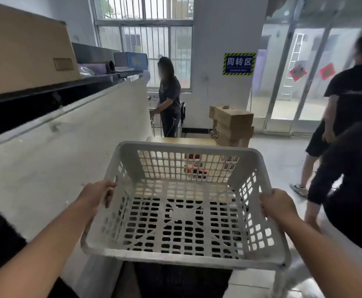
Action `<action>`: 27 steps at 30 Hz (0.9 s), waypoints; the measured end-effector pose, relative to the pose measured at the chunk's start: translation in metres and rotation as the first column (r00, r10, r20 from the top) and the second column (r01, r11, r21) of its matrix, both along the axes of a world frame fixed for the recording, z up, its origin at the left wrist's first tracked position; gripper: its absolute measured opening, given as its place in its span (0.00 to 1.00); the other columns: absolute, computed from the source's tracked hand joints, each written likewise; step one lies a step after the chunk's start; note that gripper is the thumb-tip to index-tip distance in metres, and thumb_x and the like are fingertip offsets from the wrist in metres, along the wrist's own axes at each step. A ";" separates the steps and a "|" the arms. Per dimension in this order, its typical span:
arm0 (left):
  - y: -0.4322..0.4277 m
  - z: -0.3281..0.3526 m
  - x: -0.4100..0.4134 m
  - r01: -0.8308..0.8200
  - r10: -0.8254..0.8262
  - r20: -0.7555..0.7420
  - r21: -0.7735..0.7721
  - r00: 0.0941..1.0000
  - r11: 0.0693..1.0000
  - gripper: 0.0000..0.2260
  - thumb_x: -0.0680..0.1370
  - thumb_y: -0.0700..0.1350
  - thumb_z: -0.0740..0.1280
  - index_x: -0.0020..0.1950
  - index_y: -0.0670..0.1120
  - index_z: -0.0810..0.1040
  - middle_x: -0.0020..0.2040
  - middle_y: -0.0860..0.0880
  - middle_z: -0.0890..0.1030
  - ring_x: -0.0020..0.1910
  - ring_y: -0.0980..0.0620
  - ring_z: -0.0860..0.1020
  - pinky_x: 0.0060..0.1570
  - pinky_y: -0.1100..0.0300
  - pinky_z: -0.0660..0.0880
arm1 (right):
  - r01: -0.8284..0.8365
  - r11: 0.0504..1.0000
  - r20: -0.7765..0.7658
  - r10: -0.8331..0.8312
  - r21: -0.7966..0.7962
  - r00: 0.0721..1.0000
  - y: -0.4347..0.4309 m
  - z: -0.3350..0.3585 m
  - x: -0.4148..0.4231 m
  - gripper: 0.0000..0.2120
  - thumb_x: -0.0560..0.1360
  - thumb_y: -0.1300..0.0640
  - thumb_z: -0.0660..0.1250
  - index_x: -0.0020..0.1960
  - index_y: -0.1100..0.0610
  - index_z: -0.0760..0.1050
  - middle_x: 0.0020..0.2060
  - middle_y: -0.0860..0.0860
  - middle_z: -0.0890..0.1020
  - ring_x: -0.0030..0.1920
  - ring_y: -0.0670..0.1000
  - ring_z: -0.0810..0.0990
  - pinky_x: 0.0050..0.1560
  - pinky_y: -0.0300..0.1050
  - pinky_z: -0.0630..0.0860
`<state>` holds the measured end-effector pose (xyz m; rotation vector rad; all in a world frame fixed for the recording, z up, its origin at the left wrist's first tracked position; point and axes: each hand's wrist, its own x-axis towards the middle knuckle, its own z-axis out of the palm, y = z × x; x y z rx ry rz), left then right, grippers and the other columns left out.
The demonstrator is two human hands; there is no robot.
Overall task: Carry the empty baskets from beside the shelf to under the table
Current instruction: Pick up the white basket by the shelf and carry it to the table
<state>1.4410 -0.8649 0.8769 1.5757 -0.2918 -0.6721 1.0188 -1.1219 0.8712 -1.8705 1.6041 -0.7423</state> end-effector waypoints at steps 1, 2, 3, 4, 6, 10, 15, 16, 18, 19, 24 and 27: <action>-0.015 -0.007 0.009 -0.008 0.007 0.018 0.025 1.000 1.000 0.08 0.76 0.38 0.66 0.38 0.37 0.74 0.26 0.43 0.69 0.19 0.48 0.65 0.25 0.58 0.61 | -0.011 1.000 -0.010 0.011 0.013 1.000 -0.019 -0.006 0.011 0.13 0.75 0.54 0.63 0.35 0.59 0.78 0.21 0.52 0.80 0.26 0.53 0.81 0.30 0.43 0.68; -0.029 -0.013 0.019 -0.015 0.014 0.027 0.047 1.000 0.999 0.09 0.76 0.38 0.67 0.37 0.37 0.73 0.26 0.42 0.69 0.19 0.48 0.65 0.25 0.58 0.61 | -0.021 0.999 -0.024 0.022 0.027 0.999 -0.035 -0.012 0.022 0.14 0.75 0.54 0.63 0.34 0.58 0.78 0.21 0.52 0.80 0.26 0.52 0.80 0.29 0.42 0.67; -0.042 -0.019 0.028 -0.025 0.023 0.030 0.067 0.999 0.997 0.10 0.76 0.38 0.67 0.36 0.36 0.73 0.26 0.42 0.69 0.18 0.48 0.65 0.23 0.59 0.61 | -0.037 0.999 -0.038 0.038 0.037 0.999 -0.050 -0.018 0.034 0.15 0.76 0.53 0.63 0.34 0.58 0.78 0.21 0.52 0.80 0.26 0.52 0.80 0.29 0.42 0.67; -0.054 -0.024 0.037 -0.031 0.029 0.031 0.089 0.999 0.996 0.11 0.77 0.38 0.66 0.35 0.37 0.73 0.26 0.43 0.69 0.17 0.48 0.65 0.21 0.60 0.61 | -0.052 0.997 -0.054 0.055 0.052 0.997 -0.064 -0.024 0.045 0.15 0.76 0.53 0.63 0.34 0.58 0.78 0.21 0.52 0.80 0.27 0.52 0.80 0.29 0.41 0.66; -0.073 -0.036 0.053 -0.029 0.026 0.022 0.144 0.999 0.989 0.11 0.78 0.38 0.65 0.36 0.37 0.73 0.27 0.43 0.69 0.17 0.48 0.64 0.21 0.61 0.61 | -0.066 0.993 -0.100 0.076 0.093 0.992 -0.087 -0.037 0.064 0.14 0.75 0.54 0.64 0.35 0.59 0.79 0.22 0.52 0.81 0.27 0.51 0.80 0.29 0.41 0.66; -0.107 -0.055 0.078 -0.022 0.021 0.007 0.212 1.000 0.977 0.07 0.80 0.38 0.64 0.44 0.36 0.75 0.28 0.42 0.69 0.19 0.47 0.64 0.25 0.59 0.60 | -0.084 0.983 -0.132 0.106 0.165 0.986 -0.119 -0.061 0.093 0.13 0.75 0.52 0.64 0.37 0.60 0.79 0.24 0.53 0.82 0.28 0.54 0.82 0.32 0.43 0.71; -0.136 -0.080 0.103 0.032 -0.015 -0.065 0.270 0.998 0.962 0.08 0.81 0.38 0.63 0.44 0.36 0.75 0.28 0.43 0.69 0.21 0.48 0.65 0.25 0.59 0.61 | -0.026 0.975 -0.167 0.064 0.221 0.984 -0.135 -0.081 0.110 0.12 0.73 0.53 0.65 0.36 0.59 0.78 0.24 0.54 0.82 0.30 0.56 0.82 0.34 0.45 0.75; -0.139 -0.085 0.107 0.040 -0.018 -0.079 0.279 0.997 0.960 0.08 0.81 0.38 0.63 0.43 0.36 0.75 0.28 0.43 0.70 0.22 0.47 0.65 0.27 0.57 0.61 | -0.009 0.974 -0.171 0.049 0.228 0.984 -0.136 -0.085 0.111 0.11 0.73 0.53 0.66 0.35 0.59 0.78 0.23 0.54 0.81 0.30 0.56 0.82 0.34 0.44 0.75; -0.146 -0.094 0.114 0.057 -0.025 -0.109 0.293 0.994 0.955 0.07 0.80 0.38 0.63 0.44 0.36 0.75 0.28 0.43 0.70 0.25 0.47 0.65 0.28 0.56 0.61 | 0.014 0.972 -0.186 0.030 0.235 0.982 -0.139 -0.091 0.113 0.11 0.72 0.53 0.66 0.36 0.58 0.78 0.23 0.53 0.81 0.28 0.56 0.82 0.33 0.44 0.76; -0.149 -0.097 0.116 0.065 -0.027 -0.128 0.302 0.991 0.951 0.07 0.80 0.38 0.64 0.44 0.36 0.75 0.28 0.43 0.70 0.25 0.47 0.66 0.28 0.56 0.61 | 0.021 0.971 -0.196 0.027 0.239 0.980 -0.140 -0.093 0.114 0.10 0.72 0.52 0.66 0.36 0.58 0.78 0.22 0.53 0.81 0.27 0.55 0.82 0.33 0.44 0.76; -0.162 -0.108 0.120 0.082 -0.028 -0.160 0.338 0.987 0.938 0.08 0.80 0.38 0.64 0.44 0.36 0.76 0.27 0.43 0.70 0.24 0.47 0.66 0.24 0.60 0.62 | 0.045 0.962 -0.226 0.018 0.271 0.974 -0.148 -0.108 0.116 0.12 0.73 0.50 0.66 0.37 0.57 0.77 0.24 0.53 0.82 0.26 0.53 0.82 0.33 0.43 0.76; -0.168 -0.107 0.119 0.092 -0.046 -0.138 0.342 0.989 0.935 0.08 0.80 0.37 0.63 0.43 0.36 0.75 0.27 0.44 0.69 0.23 0.47 0.65 0.22 0.61 0.62 | 0.055 0.962 -0.236 0.010 0.266 0.972 -0.152 -0.113 0.118 0.11 0.73 0.50 0.66 0.37 0.56 0.77 0.26 0.53 0.82 0.25 0.52 0.82 0.31 0.42 0.75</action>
